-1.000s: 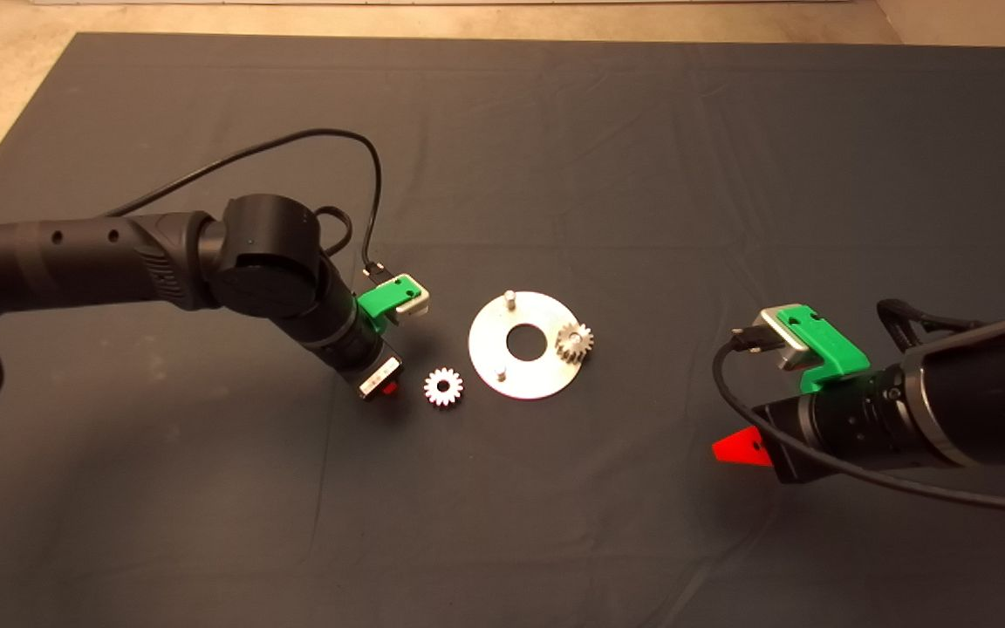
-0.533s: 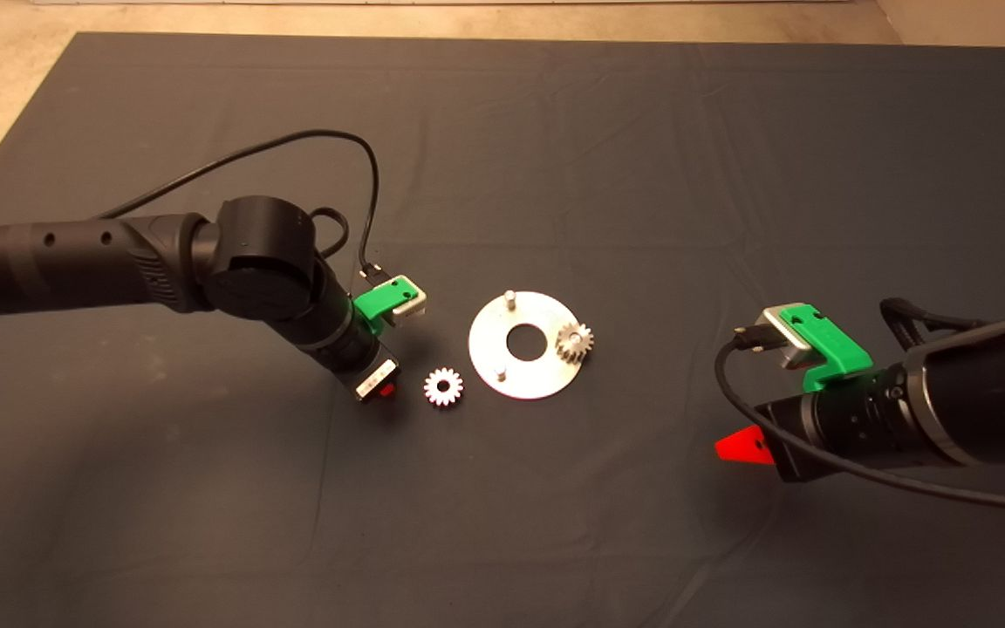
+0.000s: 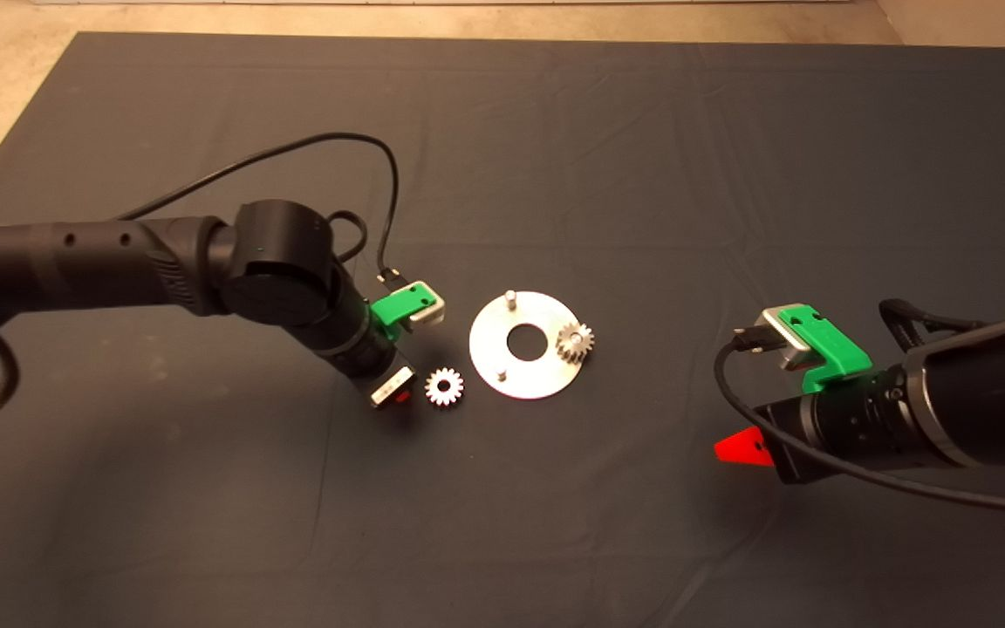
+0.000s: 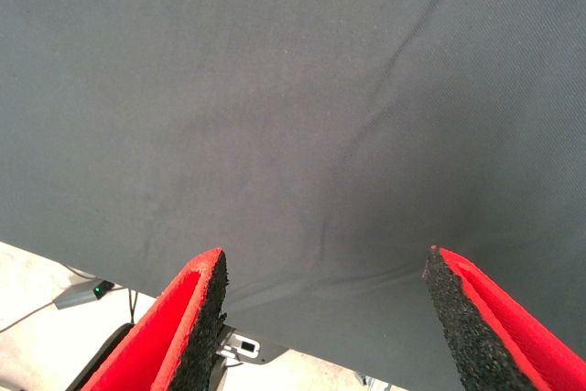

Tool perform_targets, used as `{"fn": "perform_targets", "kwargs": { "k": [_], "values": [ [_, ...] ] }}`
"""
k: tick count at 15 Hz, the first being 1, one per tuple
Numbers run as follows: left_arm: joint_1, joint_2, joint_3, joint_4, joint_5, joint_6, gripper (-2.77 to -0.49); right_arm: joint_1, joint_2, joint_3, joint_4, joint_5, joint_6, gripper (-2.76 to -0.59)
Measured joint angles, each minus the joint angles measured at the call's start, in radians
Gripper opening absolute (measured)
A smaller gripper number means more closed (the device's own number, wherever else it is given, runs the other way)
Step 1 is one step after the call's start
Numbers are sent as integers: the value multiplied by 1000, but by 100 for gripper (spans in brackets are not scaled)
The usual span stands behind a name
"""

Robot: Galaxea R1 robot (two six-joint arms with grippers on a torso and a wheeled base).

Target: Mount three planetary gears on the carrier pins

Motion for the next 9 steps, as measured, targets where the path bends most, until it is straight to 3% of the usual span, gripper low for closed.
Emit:
{"fn": "perform_targets", "kwargs": {
  "k": [1, 5, 9],
  "values": [
    [0, 10, 0, -4, -6, 4, -245, -1, 0, 1, 0, -2, 0, -175],
    [-13, 38, -4, -7, 13, 44, -246, -1, 7, 2, 1, 1, 0, -175],
    [-34, 56, -6, -7, 65, 81, -246, -1, 7, 2, 1, -1, 0, -175]
  ]
}}
